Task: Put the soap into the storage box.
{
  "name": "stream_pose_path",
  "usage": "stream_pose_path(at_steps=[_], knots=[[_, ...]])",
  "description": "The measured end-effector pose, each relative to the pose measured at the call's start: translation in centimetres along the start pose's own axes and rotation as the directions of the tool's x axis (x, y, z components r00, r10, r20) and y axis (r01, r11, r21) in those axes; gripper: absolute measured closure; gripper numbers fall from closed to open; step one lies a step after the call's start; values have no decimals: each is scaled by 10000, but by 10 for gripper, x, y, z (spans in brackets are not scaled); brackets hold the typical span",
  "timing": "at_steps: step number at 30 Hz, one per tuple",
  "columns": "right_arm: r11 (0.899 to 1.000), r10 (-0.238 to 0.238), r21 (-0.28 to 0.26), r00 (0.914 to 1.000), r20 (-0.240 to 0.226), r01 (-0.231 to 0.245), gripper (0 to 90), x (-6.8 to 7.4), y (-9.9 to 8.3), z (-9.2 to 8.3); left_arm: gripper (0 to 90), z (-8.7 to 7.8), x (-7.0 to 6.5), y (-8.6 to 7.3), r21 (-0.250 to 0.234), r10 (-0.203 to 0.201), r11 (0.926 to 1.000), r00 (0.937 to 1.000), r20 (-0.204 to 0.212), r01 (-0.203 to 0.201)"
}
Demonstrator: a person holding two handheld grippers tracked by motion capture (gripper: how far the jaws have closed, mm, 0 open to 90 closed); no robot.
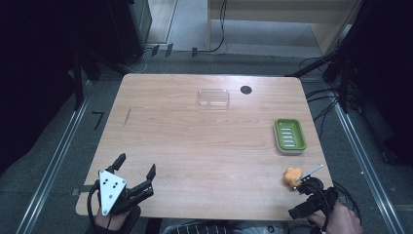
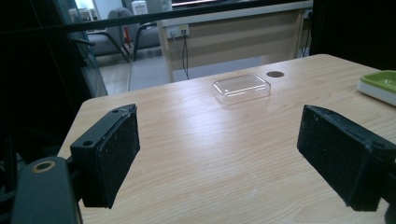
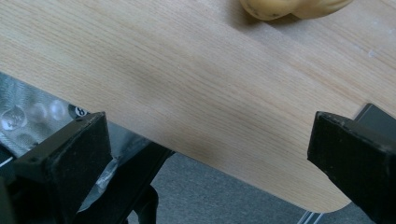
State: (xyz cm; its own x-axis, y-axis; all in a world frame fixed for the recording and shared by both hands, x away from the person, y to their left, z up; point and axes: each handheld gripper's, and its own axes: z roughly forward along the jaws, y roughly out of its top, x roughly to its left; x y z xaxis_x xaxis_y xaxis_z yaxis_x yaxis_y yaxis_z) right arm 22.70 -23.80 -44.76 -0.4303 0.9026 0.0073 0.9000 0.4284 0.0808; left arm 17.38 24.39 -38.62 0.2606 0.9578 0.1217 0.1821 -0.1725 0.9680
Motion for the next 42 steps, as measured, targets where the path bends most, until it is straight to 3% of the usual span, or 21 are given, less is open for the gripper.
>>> stream_pose_path(at_steps=[30,42], knots=[[9990,-268,-355,9994,232,276,0,0,5,-2,136,-1,0,0,-10,-4,10000,10000,-42,4],[9990,-325,-316,9994,107,328,0,-3,25,4,136,0,-1,0,36,56,10000,10000,-34,-56]])
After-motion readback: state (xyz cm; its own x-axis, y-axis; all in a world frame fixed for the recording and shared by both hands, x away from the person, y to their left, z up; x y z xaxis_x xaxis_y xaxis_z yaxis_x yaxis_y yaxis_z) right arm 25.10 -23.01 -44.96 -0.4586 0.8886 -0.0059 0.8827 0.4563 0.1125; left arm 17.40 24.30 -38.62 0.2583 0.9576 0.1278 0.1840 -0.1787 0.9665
